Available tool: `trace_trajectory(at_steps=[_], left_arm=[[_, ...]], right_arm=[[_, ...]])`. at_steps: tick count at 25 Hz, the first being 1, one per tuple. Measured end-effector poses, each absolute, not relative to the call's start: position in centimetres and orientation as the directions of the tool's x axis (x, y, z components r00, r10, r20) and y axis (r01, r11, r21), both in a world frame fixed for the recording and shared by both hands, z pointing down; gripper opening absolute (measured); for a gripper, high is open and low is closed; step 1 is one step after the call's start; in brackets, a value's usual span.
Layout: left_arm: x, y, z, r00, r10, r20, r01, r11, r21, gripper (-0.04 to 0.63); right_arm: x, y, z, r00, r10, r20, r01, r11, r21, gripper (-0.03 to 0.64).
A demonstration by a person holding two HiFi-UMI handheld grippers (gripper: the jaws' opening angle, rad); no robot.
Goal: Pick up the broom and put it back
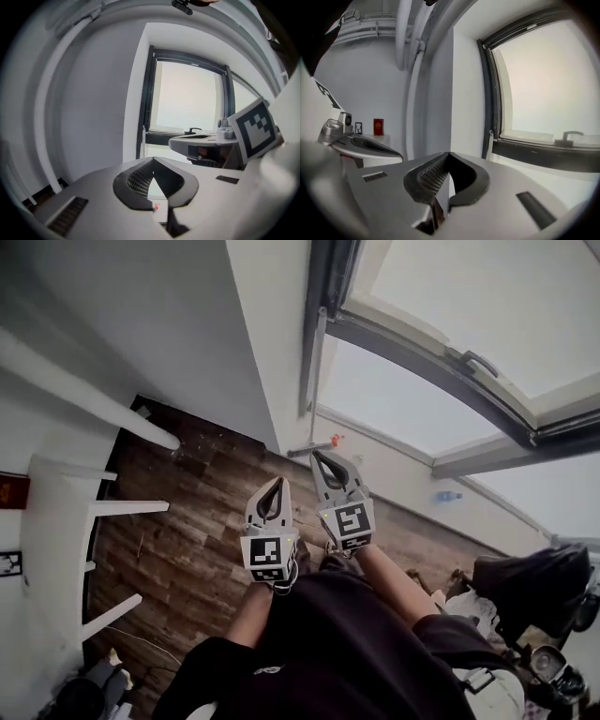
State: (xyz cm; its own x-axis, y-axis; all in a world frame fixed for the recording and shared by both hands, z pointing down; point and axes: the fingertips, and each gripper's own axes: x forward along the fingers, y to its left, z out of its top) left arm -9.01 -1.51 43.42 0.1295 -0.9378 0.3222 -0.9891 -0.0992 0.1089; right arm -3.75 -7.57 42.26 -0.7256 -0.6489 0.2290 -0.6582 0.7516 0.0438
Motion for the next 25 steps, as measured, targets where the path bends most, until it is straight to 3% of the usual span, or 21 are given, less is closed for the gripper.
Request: trace_trajectory(at_steps=[8,15,25], left_arm=[[-8.3,-7.4,46.2,0.331,-0.879,0.342,-0.943,-0.299,0.143,0.002],[-6.6,-12.3,47.7,0.386,-0.848,0.363,-0.922,-0.354,0.155,0.002],[-5.7,-21.4,50.8,0.363,-0.812,0.457,-0.931,-0.338,0.138,0.002]], right_arm=[[-2.5,-11.5,42.7,-0.571,-0.778,0.262,-0.790,0.608,0.082,0.021],[-0.3,-15.9,44.5,-0.501,-0.820,0.278,-0.845,0.532,0.046,0.021],[-1.6,-26.9,52.0,-0.530,-0.759,0.378,-0.817,0.577,0.015,0.021]])
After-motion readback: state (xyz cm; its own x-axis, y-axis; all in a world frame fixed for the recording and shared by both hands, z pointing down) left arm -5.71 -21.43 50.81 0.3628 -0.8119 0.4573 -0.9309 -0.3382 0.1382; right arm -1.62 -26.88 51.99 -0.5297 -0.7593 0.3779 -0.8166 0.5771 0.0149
